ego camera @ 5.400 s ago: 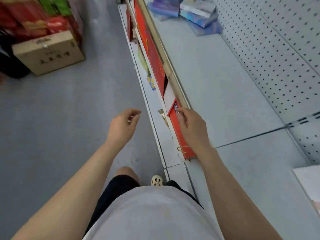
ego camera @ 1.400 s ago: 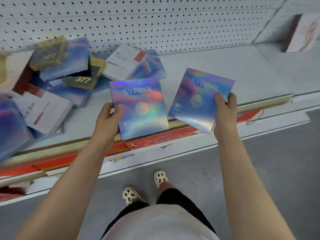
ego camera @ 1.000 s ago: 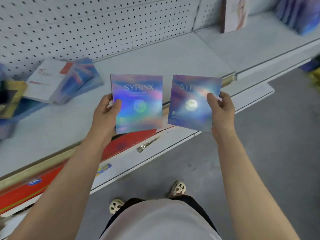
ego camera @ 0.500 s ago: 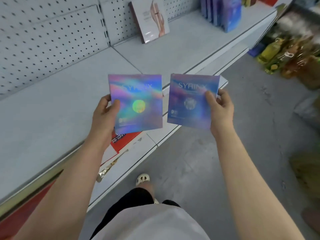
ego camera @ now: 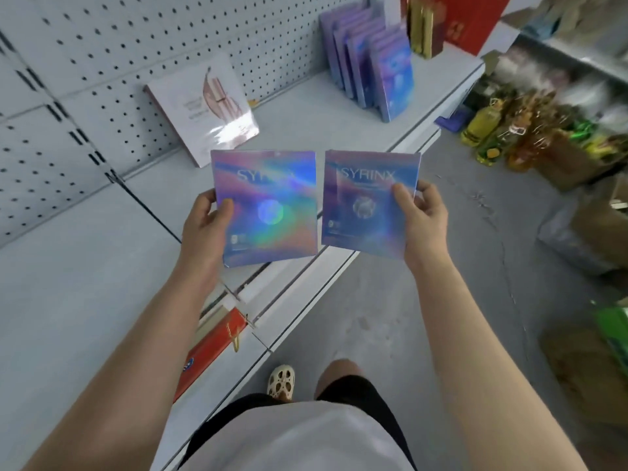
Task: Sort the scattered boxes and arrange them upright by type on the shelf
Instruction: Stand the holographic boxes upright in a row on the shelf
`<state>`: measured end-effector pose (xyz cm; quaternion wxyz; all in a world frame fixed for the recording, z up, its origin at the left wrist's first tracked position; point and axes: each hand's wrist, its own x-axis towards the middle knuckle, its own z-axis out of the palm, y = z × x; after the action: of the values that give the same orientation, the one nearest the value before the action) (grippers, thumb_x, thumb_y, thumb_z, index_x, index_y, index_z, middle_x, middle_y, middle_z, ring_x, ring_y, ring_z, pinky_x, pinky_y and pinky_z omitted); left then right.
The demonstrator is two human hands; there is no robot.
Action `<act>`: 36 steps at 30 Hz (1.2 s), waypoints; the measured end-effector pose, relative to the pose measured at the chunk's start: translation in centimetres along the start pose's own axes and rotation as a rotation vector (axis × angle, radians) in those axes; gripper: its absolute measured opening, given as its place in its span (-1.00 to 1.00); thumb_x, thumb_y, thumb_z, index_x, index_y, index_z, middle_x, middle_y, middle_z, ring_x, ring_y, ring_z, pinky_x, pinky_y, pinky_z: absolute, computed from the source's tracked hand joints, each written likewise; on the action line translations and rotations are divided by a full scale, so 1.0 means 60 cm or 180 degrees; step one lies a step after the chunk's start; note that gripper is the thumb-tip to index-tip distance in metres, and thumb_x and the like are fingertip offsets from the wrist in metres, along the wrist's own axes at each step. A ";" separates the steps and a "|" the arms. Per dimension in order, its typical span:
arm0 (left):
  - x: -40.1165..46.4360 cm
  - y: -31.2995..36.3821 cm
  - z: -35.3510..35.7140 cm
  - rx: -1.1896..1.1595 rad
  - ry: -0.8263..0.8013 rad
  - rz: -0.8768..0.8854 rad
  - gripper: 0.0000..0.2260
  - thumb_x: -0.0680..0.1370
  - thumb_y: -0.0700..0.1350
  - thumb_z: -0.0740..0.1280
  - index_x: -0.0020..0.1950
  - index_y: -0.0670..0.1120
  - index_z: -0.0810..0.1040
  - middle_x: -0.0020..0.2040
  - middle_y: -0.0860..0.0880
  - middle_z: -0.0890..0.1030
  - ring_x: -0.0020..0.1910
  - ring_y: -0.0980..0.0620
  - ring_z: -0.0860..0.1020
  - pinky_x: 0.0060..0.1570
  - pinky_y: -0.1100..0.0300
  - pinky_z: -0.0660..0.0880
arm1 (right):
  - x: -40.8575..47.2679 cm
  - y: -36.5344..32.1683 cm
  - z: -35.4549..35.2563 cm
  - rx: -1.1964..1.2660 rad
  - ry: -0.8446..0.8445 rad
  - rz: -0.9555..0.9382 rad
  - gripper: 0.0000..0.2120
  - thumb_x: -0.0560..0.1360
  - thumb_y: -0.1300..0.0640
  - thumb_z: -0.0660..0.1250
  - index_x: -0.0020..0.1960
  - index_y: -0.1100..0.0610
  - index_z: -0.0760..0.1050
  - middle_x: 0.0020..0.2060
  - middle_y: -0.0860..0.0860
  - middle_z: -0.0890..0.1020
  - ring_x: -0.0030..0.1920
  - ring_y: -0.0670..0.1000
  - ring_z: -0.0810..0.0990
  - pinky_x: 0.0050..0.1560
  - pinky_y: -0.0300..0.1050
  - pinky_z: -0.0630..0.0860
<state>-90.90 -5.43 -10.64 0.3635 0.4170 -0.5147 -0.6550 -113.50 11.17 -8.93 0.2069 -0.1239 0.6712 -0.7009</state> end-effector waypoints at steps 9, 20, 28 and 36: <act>0.155 0.002 0.114 0.0108 0.0659 0.0112 -0.90 0.61 -0.10 0.28 0.05 0.09 0.53 -0.07 0.05 0.69 -0.14 0.04 0.66 -0.14 0.13 0.56 | 0.294 -0.022 0.085 -0.0097 -0.0785 -0.0092 -0.91 0.56 0.17 0.39 0.03 0.08 0.49 -0.24 -0.02 0.67 -0.24 -0.01 0.65 -0.17 -0.11 0.58; 0.269 -0.011 0.282 -0.0258 0.1755 0.0146 -0.90 0.60 -0.09 0.27 0.09 0.03 0.52 0.03 -0.04 0.67 -0.02 -0.06 0.62 0.11 -0.17 0.51 | 0.642 -0.028 0.256 -0.0607 -0.2178 -0.0189 -0.88 0.59 0.20 0.31 -0.03 0.01 0.41 -0.21 0.03 0.41 -0.22 -0.09 0.36 -0.18 -0.30 0.34; 0.292 0.004 0.315 -0.0292 0.1976 0.0111 -0.81 0.49 0.04 0.29 0.07 0.10 0.56 0.04 -0.03 0.69 -0.01 -0.08 0.64 0.11 -0.10 0.51 | 0.754 -0.038 0.364 -0.1279 -0.2623 -0.0691 -0.68 0.56 0.29 0.28 0.29 0.14 0.38 0.01 -0.06 0.56 -0.03 -0.10 0.51 0.03 -0.23 0.41; 0.312 0.004 0.329 -0.0412 0.1922 0.0177 -0.88 0.62 -0.10 0.27 0.12 0.03 0.54 0.12 -0.12 0.66 0.08 -0.16 0.62 0.22 -0.21 0.48 | 0.800 -0.081 0.393 -0.2850 -0.2756 -0.2340 -0.60 0.50 0.31 0.29 0.32 0.09 0.45 0.05 0.06 0.48 -0.04 0.05 0.45 -0.12 -0.21 0.26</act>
<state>-116.32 -15.13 -11.24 0.5436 0.5545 -0.3518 -0.5228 -145.90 -31.65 -7.52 0.1345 -0.6812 0.6667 -0.2710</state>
